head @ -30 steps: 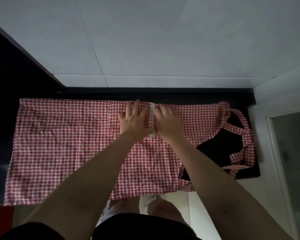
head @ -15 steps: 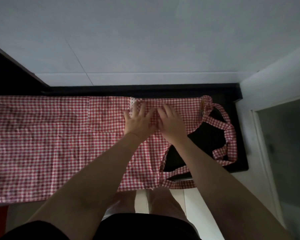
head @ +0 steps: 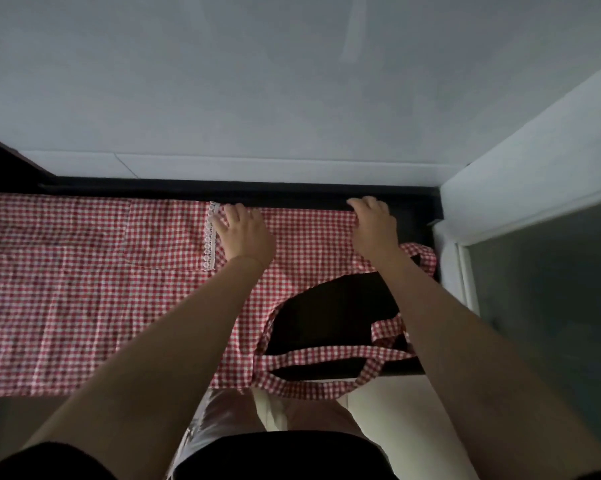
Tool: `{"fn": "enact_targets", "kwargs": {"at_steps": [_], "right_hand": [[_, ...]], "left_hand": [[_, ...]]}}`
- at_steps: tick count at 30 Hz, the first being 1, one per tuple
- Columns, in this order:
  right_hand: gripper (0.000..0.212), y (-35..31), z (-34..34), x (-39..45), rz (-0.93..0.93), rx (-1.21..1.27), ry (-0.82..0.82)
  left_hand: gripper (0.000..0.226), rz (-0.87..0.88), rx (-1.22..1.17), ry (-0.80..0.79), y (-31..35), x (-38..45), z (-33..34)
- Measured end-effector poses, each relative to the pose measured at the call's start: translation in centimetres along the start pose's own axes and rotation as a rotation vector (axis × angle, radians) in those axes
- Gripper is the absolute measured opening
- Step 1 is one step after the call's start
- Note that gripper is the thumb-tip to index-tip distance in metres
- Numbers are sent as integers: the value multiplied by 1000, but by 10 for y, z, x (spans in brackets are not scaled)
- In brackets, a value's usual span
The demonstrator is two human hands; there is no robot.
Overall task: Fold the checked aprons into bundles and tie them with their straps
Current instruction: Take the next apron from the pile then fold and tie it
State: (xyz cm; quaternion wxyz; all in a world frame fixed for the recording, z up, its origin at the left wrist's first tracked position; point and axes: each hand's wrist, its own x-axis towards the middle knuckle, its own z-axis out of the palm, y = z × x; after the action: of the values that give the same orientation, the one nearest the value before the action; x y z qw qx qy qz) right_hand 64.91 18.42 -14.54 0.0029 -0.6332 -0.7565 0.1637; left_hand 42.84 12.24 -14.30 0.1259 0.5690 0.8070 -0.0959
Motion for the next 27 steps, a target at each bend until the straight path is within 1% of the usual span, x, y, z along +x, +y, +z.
{"fn": "enact_targets", "kwargs": {"at_steps": [1, 2, 3, 5, 8, 9, 11, 12, 14, 16, 18, 19, 21, 22, 24, 26, 27], "right_hand": [[42, 7, -1, 4, -49, 16, -72], [39, 11, -1, 6, -72, 22, -109], [33, 15, -1, 9, -76, 14, -113], [23, 12, -4, 11, -62, -21, -104], [16, 9, -12, 14, -52, 44, -127], [14, 7, -15, 14, -42, 117, -139], [10, 5, -24, 12, 10, 275, -190], [9, 6, -29, 10, 50, 345, -230], [13, 9, -38, 5, 134, 434, -309], [18, 13, -47, -1, 205, 494, -334], [22, 16, -55, -6, 264, 557, -362], [23, 15, -59, -9, 286, 565, -400], [23, 11, -68, -16, 315, 553, -471], [23, 9, -72, -20, 335, 562, -472], [25, 7, -77, -24, 371, 563, -435], [27, 3, -87, -35, 403, 540, -415], [28, 2, -90, -38, 378, 504, -436]], "left_hand": [[43, 43, -28, 26, 8, 4, -3], [42, 121, -93, 43, 16, 7, -4], [43, 211, -175, 39, 27, 10, -5], [50, 348, -314, -28, 47, 14, -10], [54, 432, -372, -144, 75, 17, -16], [50, 443, -374, -188, 82, 17, -18], [34, 438, -379, -264, 90, 17, -24], [29, 422, -375, -279, 92, 16, -27], [25, 405, -350, -262, 92, 14, -30], [19, 404, -378, -219, 89, 8, -33], [8, 405, -436, -204, 84, 2, -37], [4, 402, -466, -212, 81, -2, -39], [10, 394, -513, -228, 75, -11, -46], [11, 399, -529, -234, 72, -15, -50], [5, 416, -571, -256, 65, -21, -56], [8, 434, -615, -272, 56, -27, -65], [8, 436, -636, -275, 53, -30, -69]]}}
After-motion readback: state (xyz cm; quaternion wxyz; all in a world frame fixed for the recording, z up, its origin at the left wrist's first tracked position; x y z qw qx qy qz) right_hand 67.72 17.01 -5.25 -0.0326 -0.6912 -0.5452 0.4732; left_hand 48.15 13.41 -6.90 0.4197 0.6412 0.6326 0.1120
